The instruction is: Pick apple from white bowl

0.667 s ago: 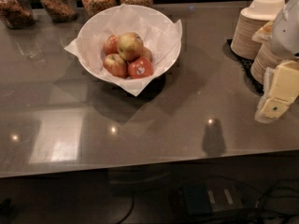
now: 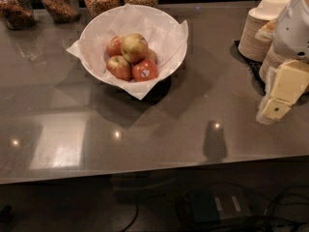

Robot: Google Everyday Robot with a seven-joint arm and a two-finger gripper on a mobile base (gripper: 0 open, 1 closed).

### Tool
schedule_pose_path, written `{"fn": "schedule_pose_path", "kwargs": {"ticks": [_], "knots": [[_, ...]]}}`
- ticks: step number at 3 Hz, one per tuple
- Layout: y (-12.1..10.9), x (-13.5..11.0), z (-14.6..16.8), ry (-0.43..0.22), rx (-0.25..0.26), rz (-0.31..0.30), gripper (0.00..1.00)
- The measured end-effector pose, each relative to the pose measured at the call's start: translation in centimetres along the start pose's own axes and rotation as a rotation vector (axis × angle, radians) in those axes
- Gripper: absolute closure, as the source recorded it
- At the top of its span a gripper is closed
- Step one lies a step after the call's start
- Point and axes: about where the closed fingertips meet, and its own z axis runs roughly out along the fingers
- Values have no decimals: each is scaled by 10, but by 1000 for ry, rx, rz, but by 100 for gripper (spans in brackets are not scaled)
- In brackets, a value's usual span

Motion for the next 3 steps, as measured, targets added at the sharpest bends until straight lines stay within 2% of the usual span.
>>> {"fn": "schedule_pose_path", "kwargs": {"ticks": [2, 3], "knots": [[-21, -101, 9, -232, 47, -3, 0], [-42, -158, 13, -369, 60, 23, 0]]}}
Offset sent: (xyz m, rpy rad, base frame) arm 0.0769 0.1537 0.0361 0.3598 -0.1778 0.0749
